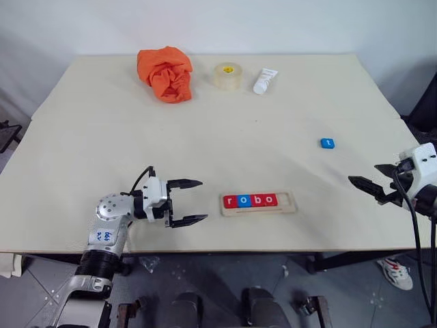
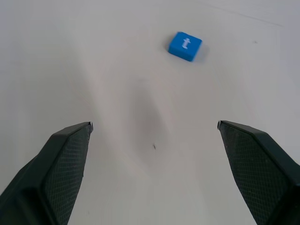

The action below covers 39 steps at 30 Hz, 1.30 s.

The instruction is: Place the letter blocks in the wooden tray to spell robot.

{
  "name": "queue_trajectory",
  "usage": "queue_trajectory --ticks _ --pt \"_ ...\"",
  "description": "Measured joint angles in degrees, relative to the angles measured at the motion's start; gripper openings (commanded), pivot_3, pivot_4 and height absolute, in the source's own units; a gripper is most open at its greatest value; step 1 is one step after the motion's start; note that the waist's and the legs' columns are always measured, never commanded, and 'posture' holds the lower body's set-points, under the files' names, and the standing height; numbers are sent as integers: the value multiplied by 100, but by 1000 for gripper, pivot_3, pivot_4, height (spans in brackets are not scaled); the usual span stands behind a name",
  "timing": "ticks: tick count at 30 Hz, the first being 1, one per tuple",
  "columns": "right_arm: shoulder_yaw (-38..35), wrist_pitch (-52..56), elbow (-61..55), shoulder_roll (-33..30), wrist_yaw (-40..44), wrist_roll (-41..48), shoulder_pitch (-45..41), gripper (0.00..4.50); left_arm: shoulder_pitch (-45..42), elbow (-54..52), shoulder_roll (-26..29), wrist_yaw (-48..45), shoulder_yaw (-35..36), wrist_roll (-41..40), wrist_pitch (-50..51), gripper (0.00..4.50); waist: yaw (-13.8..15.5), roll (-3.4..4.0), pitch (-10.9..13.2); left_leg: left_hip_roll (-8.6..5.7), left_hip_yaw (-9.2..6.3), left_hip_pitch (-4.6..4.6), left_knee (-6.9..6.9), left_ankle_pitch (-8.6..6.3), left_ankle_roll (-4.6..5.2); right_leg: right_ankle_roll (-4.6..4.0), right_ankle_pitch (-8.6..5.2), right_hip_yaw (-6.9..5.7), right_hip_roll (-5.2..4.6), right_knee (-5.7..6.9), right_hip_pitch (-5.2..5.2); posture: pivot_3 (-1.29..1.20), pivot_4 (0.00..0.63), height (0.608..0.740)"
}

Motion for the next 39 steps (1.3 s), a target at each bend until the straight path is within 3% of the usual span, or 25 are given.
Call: queue_trajectory --ticks 6,14,20,26,38,39 --pt "335 -137 552 511 -546 -51 -983 4471 -31 2 -50 -46 -15 4 2 4500 -38 0 0 1 8 3 4 3 0 0 0 5 1 3 -1 0 150 740" --pt "1229 -1698 3816 1123 -1331 -955 -3118 4471 218 -257 -39 27 -2 8 29 4500 -132 2 0 -2 9 0 -4 3 0 0 0 2 -4 3 -7 0 150 740" --pt "1405 -2719 5654 1473 -1716 -1265 -4075 4471 454 -553 38 169 46 5 136 4500 -159 2 0 1 5 0 -7 3 -1 0 0 -4 -4 3 -8 0 150 740" --pt "1434 -3055 6521 1652 -2058 -1422 -4371 4471 590 -745 113 332 64 5 216 4500 -159 3 0 0 4 0 -5 3 -1 0 0 -5 -6 4 -6 0 150 740" --pt "1218 -3233 6855 1890 -2532 -1375 -4473 4471 660 -924 126 488 64 3 269 4500 -170 5 -1 0 5 1 -1 3 -2 0 0 -5 -5 6 -4 0 150 740" --pt "1173 -3233 6874 1915 -2592 -1369 -4490 4084 659 -924 126 489 64 3 269 4500 -171 5 -1 1 5 1 -1 3 -2 0 0 -5 -5 6 -4 0 150 740"
